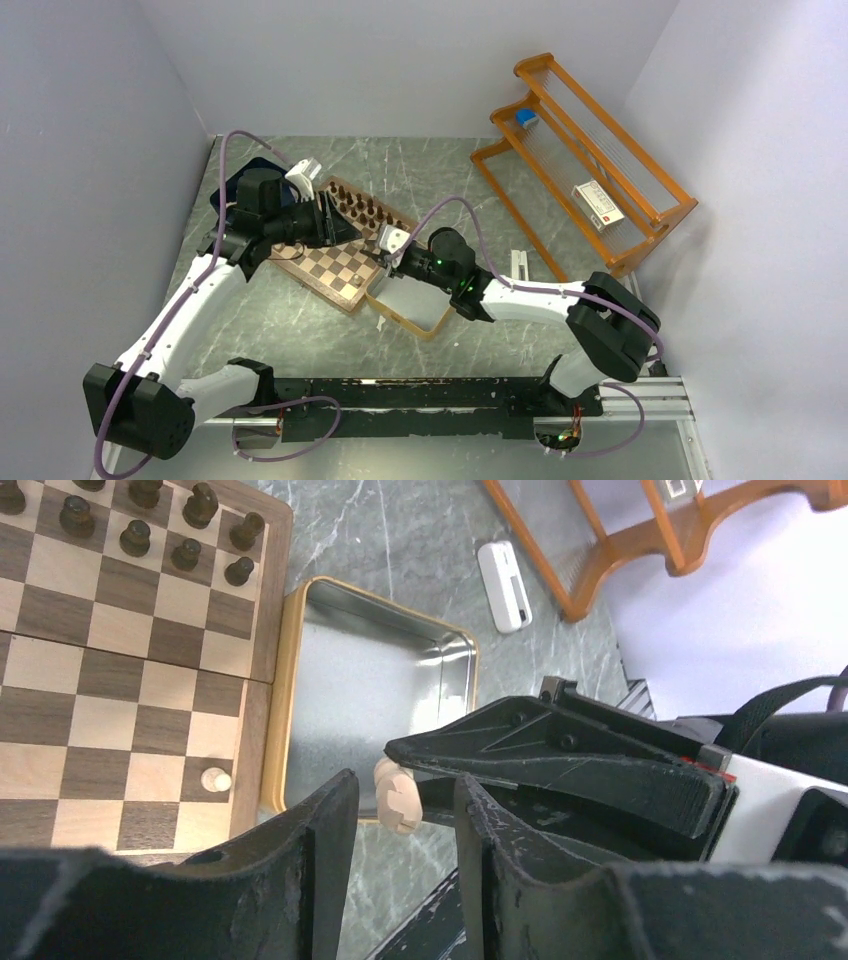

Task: Set up the chess pieces on the board
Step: Place the chess piece on the chessboard, then pick up the chess piece from the storage box.

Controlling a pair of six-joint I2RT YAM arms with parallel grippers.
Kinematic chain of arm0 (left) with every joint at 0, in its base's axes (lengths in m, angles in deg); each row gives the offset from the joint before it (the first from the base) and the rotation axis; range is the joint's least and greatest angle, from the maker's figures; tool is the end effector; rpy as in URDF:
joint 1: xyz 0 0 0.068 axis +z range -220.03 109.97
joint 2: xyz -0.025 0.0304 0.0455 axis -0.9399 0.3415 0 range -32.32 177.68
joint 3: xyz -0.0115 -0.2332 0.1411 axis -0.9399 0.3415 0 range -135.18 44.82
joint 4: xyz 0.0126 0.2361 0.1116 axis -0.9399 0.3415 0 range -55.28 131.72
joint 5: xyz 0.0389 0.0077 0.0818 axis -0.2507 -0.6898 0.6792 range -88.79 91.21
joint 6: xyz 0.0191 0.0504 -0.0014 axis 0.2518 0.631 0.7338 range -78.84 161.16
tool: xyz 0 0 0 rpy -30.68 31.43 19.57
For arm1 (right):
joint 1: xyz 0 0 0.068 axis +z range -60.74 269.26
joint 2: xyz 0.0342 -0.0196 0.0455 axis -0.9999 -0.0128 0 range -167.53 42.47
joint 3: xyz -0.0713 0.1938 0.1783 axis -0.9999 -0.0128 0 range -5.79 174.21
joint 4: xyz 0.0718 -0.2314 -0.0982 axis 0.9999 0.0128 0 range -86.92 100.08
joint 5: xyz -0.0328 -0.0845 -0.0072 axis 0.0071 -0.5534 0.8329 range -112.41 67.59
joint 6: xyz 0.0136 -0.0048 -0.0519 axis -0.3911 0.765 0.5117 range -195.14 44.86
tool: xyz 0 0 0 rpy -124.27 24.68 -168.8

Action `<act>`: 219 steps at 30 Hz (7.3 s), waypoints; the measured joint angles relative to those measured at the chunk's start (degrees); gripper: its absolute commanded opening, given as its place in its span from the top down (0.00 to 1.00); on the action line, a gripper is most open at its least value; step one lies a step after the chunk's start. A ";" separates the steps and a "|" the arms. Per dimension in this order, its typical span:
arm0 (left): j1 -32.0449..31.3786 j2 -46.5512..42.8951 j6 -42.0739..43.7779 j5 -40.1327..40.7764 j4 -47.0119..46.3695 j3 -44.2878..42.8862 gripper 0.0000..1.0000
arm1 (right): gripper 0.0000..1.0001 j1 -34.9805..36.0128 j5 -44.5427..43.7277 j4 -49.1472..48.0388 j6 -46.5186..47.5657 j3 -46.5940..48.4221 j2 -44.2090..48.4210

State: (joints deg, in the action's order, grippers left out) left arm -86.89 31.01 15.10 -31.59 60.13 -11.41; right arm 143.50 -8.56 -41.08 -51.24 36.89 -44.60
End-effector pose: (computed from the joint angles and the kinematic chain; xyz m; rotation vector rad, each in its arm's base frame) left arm 0.2237 -0.0880 0.3228 0.1766 2.2117 -1.0396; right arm 0.1872 0.2745 0.2483 -1.1555 1.1171 0.6028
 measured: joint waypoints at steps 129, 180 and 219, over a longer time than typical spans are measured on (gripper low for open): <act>-19.10 9.01 -1.38 51.28 -7.54 18.73 0.81 | 0.00 0.33 -18.82 25.40 -23.39 -7.67 37.20; -19.28 10.29 1.07 51.32 -3.89 10.03 0.48 | 0.00 0.33 -16.57 25.70 -23.85 -7.87 35.76; 23.54 51.23 11.23 41.00 -3.96 -32.30 0.63 | 0.07 0.33 -12.94 33.57 -34.12 -3.30 31.67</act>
State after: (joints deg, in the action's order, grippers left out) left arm -63.35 82.24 26.33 9.42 56.17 -43.71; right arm 143.83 -21.50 -7.51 -85.36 33.59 -12.92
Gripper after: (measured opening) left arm 0.355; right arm 0.934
